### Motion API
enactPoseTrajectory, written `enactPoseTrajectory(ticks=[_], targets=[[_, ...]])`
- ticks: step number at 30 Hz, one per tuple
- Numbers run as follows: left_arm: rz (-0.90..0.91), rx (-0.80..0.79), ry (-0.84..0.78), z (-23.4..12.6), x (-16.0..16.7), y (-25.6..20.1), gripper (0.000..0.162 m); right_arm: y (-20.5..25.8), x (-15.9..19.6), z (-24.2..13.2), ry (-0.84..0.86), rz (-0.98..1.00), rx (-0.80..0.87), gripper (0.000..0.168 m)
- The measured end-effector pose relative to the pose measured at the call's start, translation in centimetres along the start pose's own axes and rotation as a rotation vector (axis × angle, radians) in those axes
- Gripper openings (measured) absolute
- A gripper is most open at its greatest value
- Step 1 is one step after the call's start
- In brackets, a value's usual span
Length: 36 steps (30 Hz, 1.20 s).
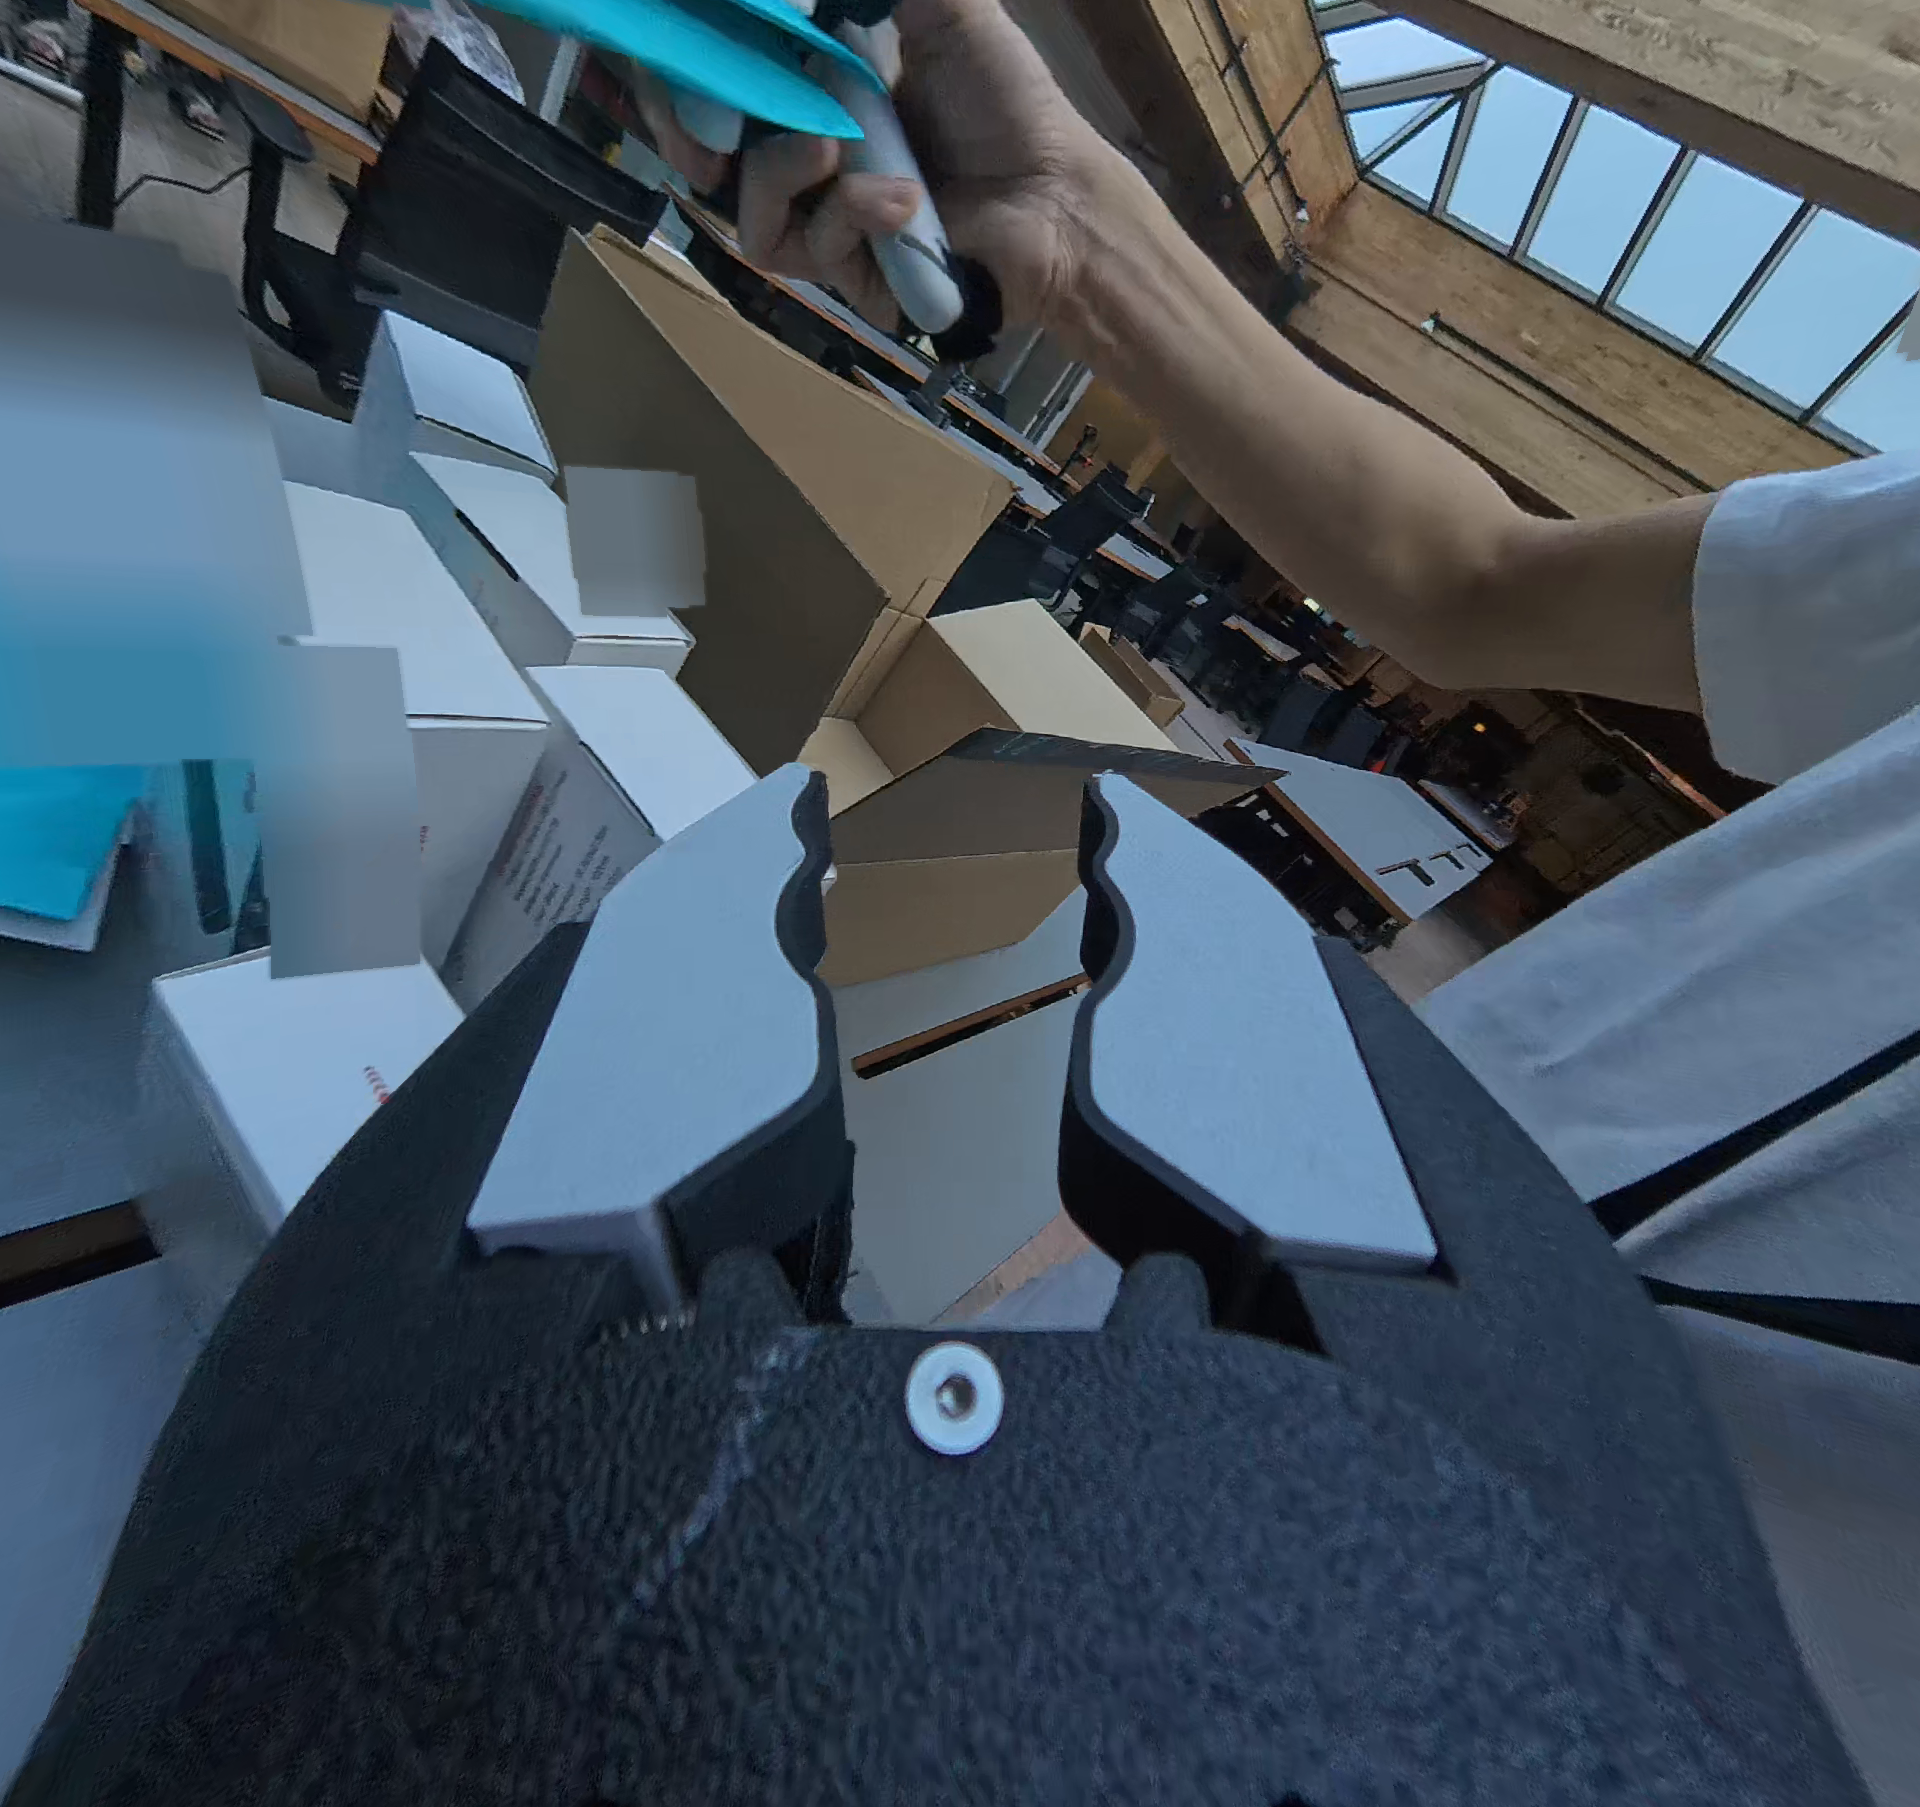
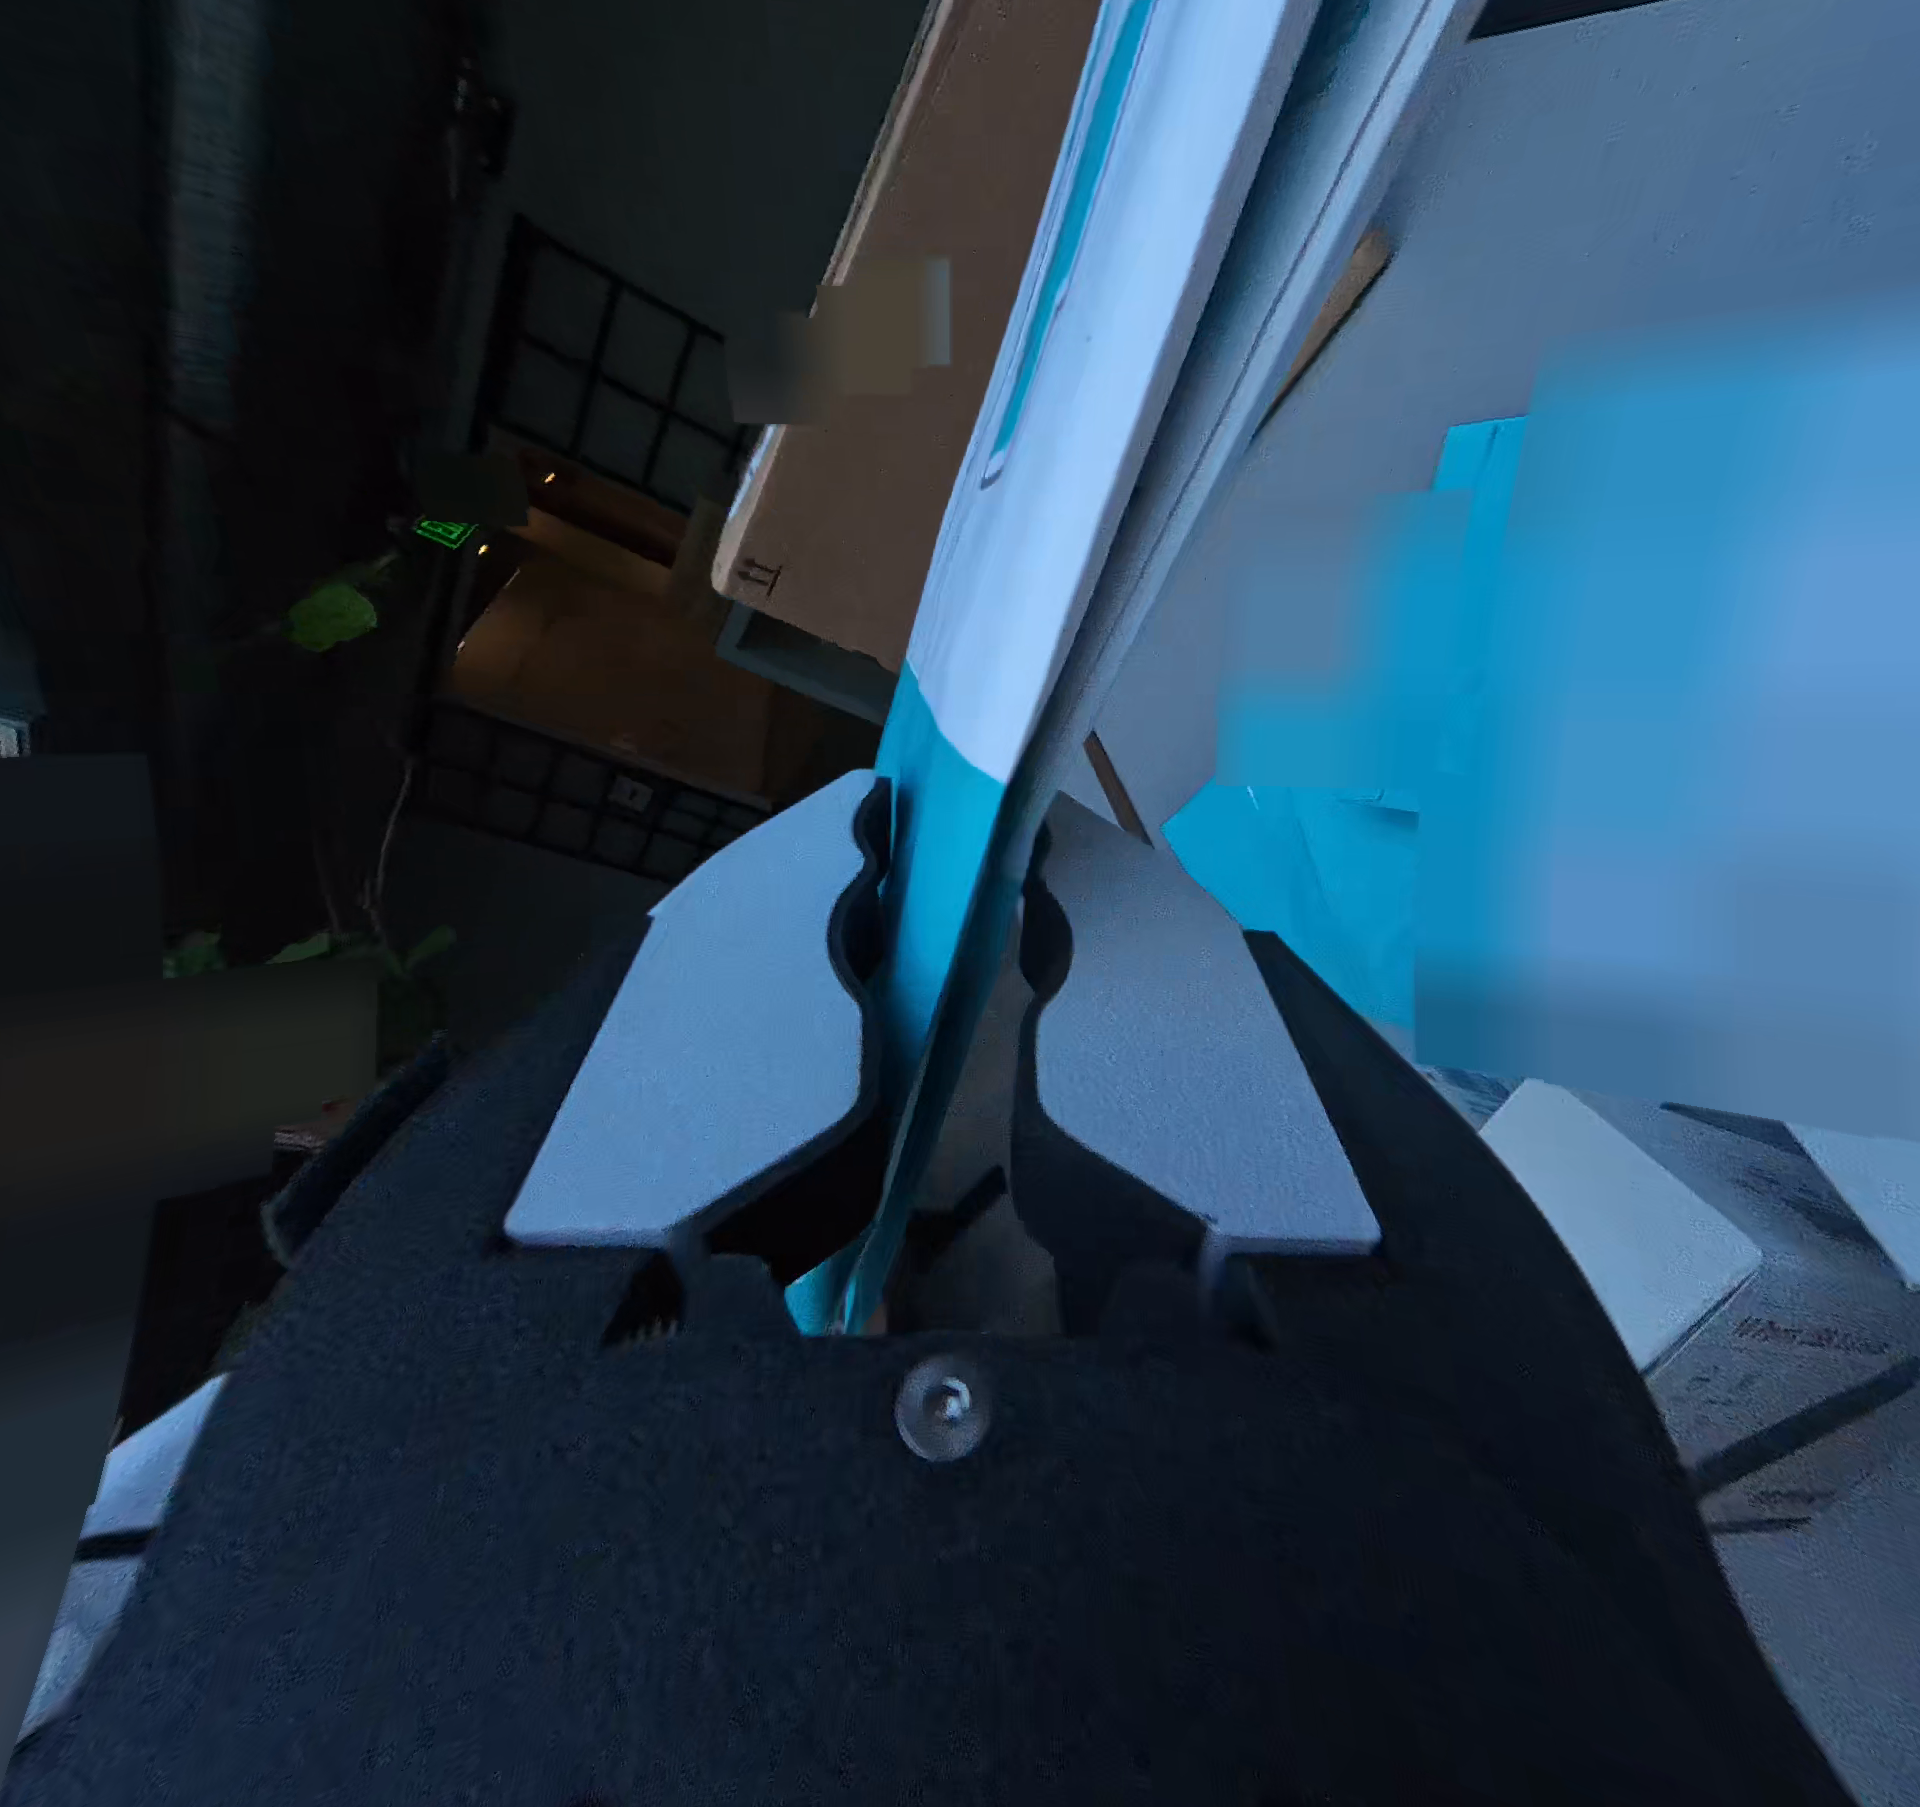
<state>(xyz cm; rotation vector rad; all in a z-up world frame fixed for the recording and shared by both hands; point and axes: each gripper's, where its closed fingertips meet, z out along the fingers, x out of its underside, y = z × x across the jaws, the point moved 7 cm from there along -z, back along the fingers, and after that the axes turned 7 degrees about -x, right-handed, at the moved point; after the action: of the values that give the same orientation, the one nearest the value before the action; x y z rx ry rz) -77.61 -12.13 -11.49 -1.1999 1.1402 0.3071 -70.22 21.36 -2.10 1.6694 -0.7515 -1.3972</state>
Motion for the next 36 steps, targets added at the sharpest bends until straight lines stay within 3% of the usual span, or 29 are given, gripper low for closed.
enactPoseTrajectory(ticks=[1,2,3,4,8,13,15,17,20,23,27,31,34,36], targets=[[0.006,-0.020,-0.006,-0.8,-0.1,0.3,0.045,-1.5,-0.3,1.1,-0.017,0.030,0.052,0.057],[0.011,-0.039,-0.014,-1.6,-0.2,0.6,0.045,-2.8,-0.1,1.7,0.001,0.078,0.111,0.106],[0.015,-0.056,-0.020,-2.3,-0.3,0.8,0.045,-3.7,0.6,1.5,0.050,0.127,0.143,0.111],[0.021,-0.069,-0.022,-2.9,-0.2,0.9,0.045,-3.8,1.2,0.5,0.063,0.138,0.154,0.103],[0.066,-0.095,0.017,-3.0,0.4,1.2,0.045,1.0,2.8,-7.3,-0.017,0.012,0.148,0.096],[0.072,0.006,0.068,2.1,0.0,-0.2,0.051,7.5,6.9,-21.4,-0.043,-0.286,0.231,0.081],[0.123,0.057,0.105,4.9,-0.3,-1.6,0.054,8.2,9.9,-27.6,-0.030,-0.357,0.381,0.080],[0.192,0.074,0.151,7.6,-0.2,-2.9,0.056,7.8,13.0,-34.4,-0.052,-0.401,0.632,0.077],[0.220,-0.030,0.191,11.4,0.5,-3.8,0.066,6.6,18.0,-45.2,-0.148,-0.318,0.965,0.090],[0.179,-0.218,0.154,15.0,0.5,-4.0,0.074,4.7,23.7,-55.3,-0.306,-0.155,1.144,0.102],[0.193,-0.412,0.168,20.3,-0.3,-5.0,0.087,0.1,30.3,-65.9,-0.530,0.057,1.136,0.108],[0.293,-0.581,0.229,24.8,-0.2,-4.8,0.089,-6.3,31.6,-71.2,-0.710,0.222,0.902,0.108],[0.417,-0.730,0.375,26.7,1.0,-3.3,0.088,-11.0,31.1,-71.0,-0.648,0.252,0.817,0.109],[0.511,-0.844,0.426,27.1,1.3,-1.8,0.078,-13.0,30.2,-69.6,-0.632,0.256,0.717,0.106]])
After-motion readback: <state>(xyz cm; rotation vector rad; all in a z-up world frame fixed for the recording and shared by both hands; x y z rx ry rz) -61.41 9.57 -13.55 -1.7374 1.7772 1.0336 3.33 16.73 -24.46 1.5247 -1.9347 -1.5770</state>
